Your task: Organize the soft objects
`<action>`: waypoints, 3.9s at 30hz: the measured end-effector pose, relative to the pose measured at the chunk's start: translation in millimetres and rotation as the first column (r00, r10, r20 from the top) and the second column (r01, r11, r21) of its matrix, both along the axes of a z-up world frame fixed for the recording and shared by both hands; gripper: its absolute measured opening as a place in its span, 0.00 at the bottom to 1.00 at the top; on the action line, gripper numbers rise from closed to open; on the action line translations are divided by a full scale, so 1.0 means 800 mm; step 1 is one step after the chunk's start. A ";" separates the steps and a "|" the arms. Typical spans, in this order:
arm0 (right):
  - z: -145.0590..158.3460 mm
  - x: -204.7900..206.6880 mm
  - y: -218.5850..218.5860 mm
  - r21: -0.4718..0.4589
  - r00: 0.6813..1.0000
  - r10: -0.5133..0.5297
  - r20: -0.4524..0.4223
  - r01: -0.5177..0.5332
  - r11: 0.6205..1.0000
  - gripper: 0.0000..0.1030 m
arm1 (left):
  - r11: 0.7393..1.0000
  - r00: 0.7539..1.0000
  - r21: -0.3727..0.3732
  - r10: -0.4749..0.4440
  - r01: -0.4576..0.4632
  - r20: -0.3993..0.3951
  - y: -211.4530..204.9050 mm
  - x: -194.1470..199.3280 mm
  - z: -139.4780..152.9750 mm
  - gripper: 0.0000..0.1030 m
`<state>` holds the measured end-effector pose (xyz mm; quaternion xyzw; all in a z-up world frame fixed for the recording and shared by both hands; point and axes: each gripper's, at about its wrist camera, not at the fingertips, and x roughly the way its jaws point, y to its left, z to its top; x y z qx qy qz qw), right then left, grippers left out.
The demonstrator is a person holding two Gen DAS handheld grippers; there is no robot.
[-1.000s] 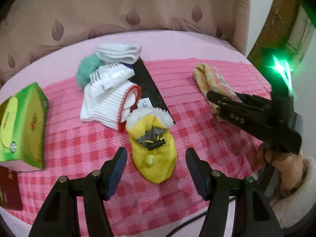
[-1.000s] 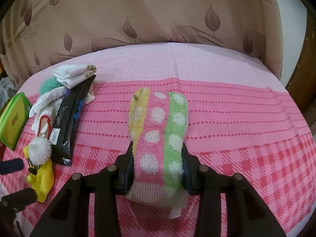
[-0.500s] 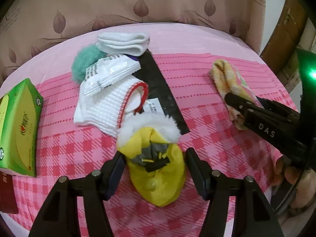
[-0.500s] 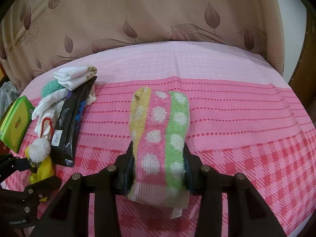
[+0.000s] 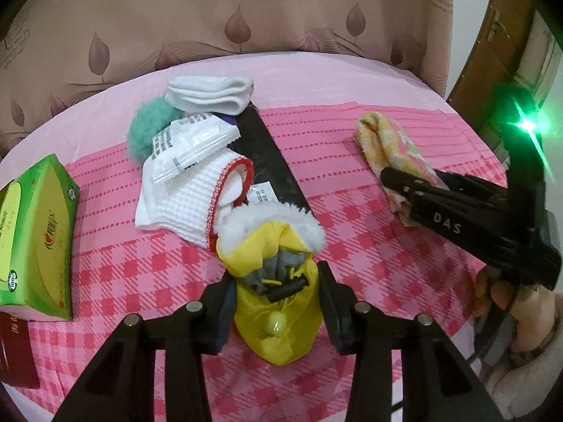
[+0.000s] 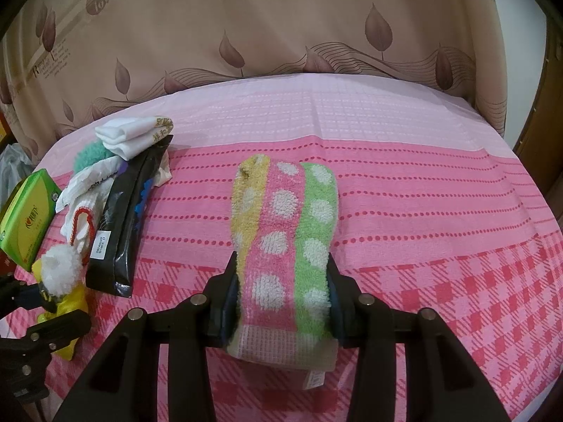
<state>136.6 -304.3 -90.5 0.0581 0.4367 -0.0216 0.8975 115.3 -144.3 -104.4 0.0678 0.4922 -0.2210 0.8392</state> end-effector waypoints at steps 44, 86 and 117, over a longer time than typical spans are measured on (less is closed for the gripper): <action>-0.002 0.000 0.000 -0.008 1.000 0.004 -0.001 -0.004 1.000 0.40 | 0.950 0.942 -0.014 0.311 -0.312 0.123 0.260 0.009 0.130 0.42; -0.006 0.002 0.002 -0.047 1.000 0.016 -0.010 -0.017 0.999 0.43 | 0.826 0.835 0.156 0.550 -0.542 -0.015 0.456 0.129 0.020 0.50; -0.005 0.001 0.005 -0.086 1.000 0.018 -0.012 -0.019 0.996 0.41 | 0.797 0.802 0.152 0.539 -0.585 0.259 0.446 -0.024 0.093 0.58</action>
